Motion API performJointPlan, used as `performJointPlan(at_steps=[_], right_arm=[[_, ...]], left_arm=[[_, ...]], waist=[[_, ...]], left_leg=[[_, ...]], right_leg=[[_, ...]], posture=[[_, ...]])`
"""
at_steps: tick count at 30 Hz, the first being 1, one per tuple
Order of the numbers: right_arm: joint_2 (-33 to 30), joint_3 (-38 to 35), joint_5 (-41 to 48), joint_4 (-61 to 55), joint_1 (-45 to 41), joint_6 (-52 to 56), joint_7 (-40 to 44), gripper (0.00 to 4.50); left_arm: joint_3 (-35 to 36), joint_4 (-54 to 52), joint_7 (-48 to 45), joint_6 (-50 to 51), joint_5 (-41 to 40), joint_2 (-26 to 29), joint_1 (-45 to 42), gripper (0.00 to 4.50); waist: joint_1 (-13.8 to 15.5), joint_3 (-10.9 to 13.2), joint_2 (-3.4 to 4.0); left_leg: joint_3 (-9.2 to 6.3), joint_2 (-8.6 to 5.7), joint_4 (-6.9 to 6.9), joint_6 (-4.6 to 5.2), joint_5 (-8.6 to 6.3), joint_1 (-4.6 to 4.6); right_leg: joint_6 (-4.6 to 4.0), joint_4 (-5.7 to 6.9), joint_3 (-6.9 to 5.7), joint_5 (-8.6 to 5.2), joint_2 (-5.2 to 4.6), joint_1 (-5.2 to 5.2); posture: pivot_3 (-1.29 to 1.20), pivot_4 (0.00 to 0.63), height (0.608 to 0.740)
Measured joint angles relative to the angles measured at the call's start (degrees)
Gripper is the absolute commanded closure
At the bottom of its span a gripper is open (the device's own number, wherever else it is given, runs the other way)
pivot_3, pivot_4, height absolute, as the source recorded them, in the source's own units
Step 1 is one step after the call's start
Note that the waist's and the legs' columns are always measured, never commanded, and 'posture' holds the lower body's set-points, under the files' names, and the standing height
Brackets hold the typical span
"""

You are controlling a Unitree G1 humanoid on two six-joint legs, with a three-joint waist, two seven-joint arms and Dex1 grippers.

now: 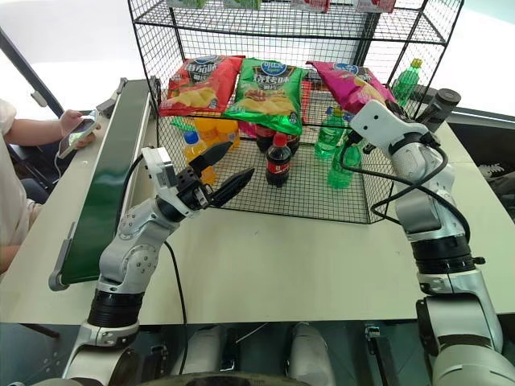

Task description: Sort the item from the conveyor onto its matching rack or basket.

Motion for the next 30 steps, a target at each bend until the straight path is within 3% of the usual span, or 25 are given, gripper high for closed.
performJointPlan(at_steps=[5,14,30], right_arm=[[0.11,0.08,-0.15,0.71,-1.46,0.06,-1.30,4.44],[2.12,-1.71,3.19,0.26,-1.64,1.21,0.15,0.10],[5.54,-3.67,15.04,-4.98,-0.64,-1.26,6.51,0.10]], left_arm=[[-0.03,-0.26,0.33,0.00,0.00,0.04,0.07,0.00],[-0.59,-0.38,0.22,0.02,0.53,0.34,0.62,0.00],[-2.84,-0.35,-1.09,-1.26,3.08,1.17,1.28,0.00]], waist=[[0.05,0.00,0.00],[-0.18,0.00,0.00],[-1.14,0.00,0.01]], left_leg=[[0.00,0.00,-0.01,0.00,0.00,0.00],[-0.01,0.02,-0.01,0.00,0.00,0.02],[-0.01,0.10,-0.02,0.30,-0.17,0.02]], right_leg=[[0.00,-0.01,0.00,0.00,0.00,0.01],[0.00,0.00,-0.01,0.00,0.00,0.02],[0.00,0.03,0.00,0.00,0.01,0.01]], posture=[[0.00,0.150,0.740],[0.00,0.150,0.740],[0.00,0.150,0.740]])
